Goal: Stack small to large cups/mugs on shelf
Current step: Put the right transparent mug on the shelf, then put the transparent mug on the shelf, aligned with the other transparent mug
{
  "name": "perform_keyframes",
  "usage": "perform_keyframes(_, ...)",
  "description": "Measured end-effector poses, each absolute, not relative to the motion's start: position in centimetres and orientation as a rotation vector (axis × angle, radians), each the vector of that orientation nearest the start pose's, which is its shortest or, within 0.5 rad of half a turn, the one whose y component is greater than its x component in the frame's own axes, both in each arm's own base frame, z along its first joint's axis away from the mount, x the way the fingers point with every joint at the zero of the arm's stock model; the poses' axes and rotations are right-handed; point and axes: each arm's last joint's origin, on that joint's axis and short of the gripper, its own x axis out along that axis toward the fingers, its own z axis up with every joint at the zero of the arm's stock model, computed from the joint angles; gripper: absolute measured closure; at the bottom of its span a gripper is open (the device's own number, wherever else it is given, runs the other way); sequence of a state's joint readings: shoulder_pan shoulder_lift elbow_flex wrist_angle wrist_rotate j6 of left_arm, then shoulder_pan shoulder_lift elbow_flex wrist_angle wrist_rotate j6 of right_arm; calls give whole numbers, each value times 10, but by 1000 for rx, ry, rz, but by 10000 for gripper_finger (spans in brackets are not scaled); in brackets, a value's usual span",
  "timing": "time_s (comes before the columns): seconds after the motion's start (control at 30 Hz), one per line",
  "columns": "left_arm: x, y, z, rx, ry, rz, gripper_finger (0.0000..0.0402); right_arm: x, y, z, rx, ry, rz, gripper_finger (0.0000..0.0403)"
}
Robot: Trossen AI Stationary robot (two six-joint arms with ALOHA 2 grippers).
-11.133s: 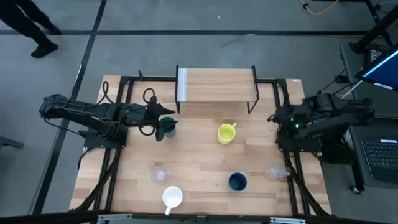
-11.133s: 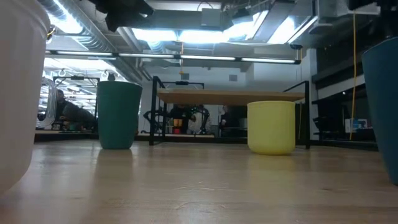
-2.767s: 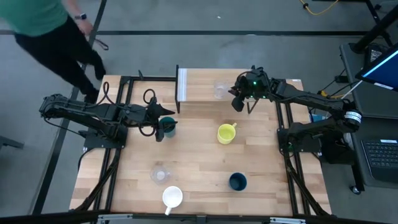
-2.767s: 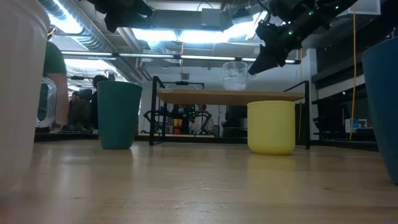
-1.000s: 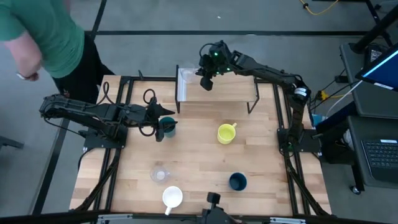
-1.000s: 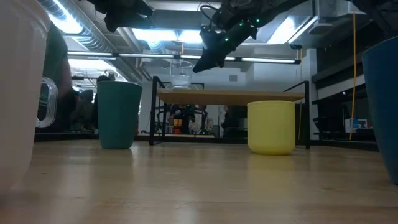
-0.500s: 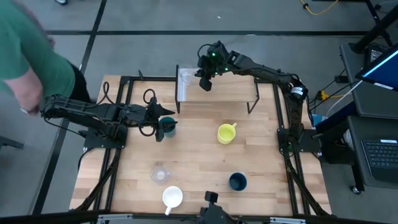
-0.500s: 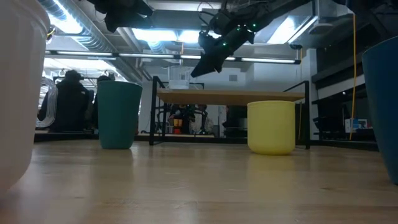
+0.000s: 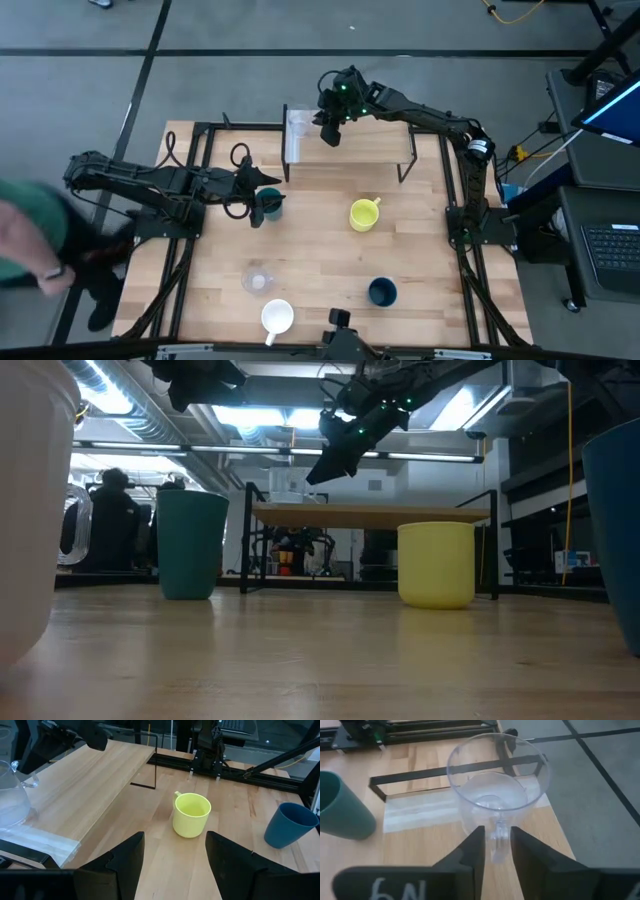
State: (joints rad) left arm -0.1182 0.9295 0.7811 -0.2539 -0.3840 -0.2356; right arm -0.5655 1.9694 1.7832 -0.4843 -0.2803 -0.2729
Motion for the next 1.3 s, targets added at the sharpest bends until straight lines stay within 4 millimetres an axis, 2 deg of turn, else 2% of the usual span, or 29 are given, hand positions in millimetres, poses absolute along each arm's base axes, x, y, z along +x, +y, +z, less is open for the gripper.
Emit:
perform_keyframes(0.3,200,-13,301,-131,357,306,195,384,-233,302,19,633,-162,226)
perform_keyframes(0.57,200,-13,301,-131,357,306,195,378,-230,333,36,676,-165,170)
perform_keyframes(0.77,200,-13,301,-131,357,306,195,367,-223,354,77,751,-154,165)
perform_keyframes(1.1,200,-13,301,-129,358,306,195,352,-213,362,177,884,-144,180)
perform_keyframes(1.3,200,-13,301,-129,358,306,195,334,-188,386,136,930,-181,190)
